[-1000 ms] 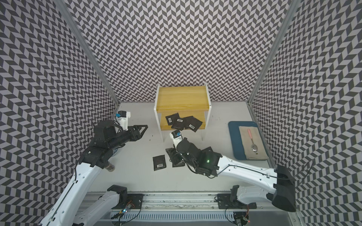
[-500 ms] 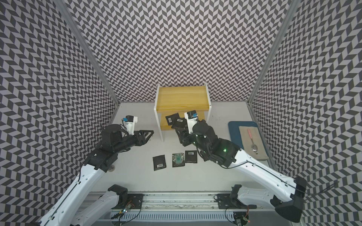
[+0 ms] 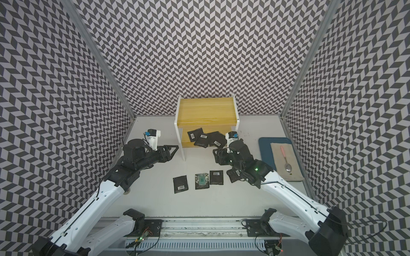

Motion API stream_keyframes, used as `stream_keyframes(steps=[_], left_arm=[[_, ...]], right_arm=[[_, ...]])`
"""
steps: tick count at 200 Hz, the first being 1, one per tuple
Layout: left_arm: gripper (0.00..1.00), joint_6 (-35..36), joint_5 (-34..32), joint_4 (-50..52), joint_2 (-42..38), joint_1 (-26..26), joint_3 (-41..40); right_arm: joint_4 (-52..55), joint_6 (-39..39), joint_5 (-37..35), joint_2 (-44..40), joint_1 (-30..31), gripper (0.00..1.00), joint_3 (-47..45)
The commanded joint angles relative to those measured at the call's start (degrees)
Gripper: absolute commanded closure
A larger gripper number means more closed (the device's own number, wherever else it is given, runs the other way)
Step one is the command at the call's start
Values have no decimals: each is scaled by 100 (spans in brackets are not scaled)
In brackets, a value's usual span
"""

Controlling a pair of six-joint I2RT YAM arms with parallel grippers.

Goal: Remove the tea bags from the shelf
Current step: Pick up the tea bag from the shelf.

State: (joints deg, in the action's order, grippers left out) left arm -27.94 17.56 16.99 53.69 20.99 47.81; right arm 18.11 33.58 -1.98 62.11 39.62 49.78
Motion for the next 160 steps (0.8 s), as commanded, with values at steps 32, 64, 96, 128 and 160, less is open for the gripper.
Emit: stream_keyframes(steps=[32, 64, 96, 128, 160], left_arm=[[32, 233, -447, -782, 477, 36, 472], [31, 325, -459, -936, 710, 45, 614], [32, 371, -361, -989, 783, 53, 659], [34, 351, -325, -989, 819, 59, 671], [35, 321, -329, -1003, 818, 65, 661]], right_arm=[[-1506, 1481, 764, -241, -567, 30, -922], [-2118, 1909, 948, -101, -785, 30, -1208], [-2711, 2211, 1213, 44, -1013, 31, -1338], [-3047, 2500, 1416, 331, -1155, 32, -1328], [-3338, 2734, 1740, 757, -1228, 35, -1296]])
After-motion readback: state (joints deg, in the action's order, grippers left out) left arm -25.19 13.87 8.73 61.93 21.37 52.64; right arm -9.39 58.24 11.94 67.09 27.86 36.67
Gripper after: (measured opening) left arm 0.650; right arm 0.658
